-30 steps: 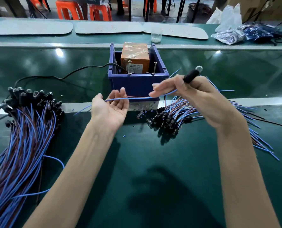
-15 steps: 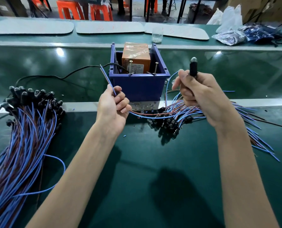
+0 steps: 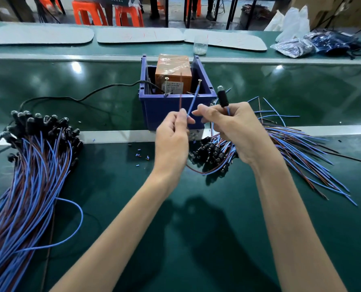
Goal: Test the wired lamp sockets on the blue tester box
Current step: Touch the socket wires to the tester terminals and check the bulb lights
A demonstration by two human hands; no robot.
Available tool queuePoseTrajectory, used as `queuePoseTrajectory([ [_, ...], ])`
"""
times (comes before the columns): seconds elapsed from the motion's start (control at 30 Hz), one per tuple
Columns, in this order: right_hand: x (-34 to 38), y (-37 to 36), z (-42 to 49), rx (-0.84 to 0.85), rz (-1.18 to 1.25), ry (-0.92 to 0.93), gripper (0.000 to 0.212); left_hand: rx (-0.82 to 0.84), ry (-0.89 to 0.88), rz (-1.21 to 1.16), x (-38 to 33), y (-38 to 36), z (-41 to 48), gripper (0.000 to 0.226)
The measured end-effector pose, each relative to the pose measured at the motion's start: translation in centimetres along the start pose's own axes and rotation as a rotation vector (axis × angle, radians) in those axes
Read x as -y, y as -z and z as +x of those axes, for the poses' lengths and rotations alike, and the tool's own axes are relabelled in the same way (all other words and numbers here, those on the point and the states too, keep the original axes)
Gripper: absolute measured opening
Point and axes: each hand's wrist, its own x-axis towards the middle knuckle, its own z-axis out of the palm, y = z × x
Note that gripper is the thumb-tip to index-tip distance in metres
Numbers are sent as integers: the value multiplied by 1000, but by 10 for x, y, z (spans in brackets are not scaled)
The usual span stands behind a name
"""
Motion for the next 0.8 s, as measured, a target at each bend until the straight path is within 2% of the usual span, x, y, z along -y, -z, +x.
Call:
queuePoseTrajectory([
  [0.1,-1,-4,-2,66,47,14,20,62,-47,25,2,-3,-6,33],
  [0.27,-3,-2,2,13,77,0,12,166,-67,46,-1,5,1,28],
  [0.57,-1,1,4,-4,197,-36,26,142,4,38,0,20,16,32],
  [0.8,-7,9,10,-94,269,-34,27,207,-57,92,4,38,28,22],
])
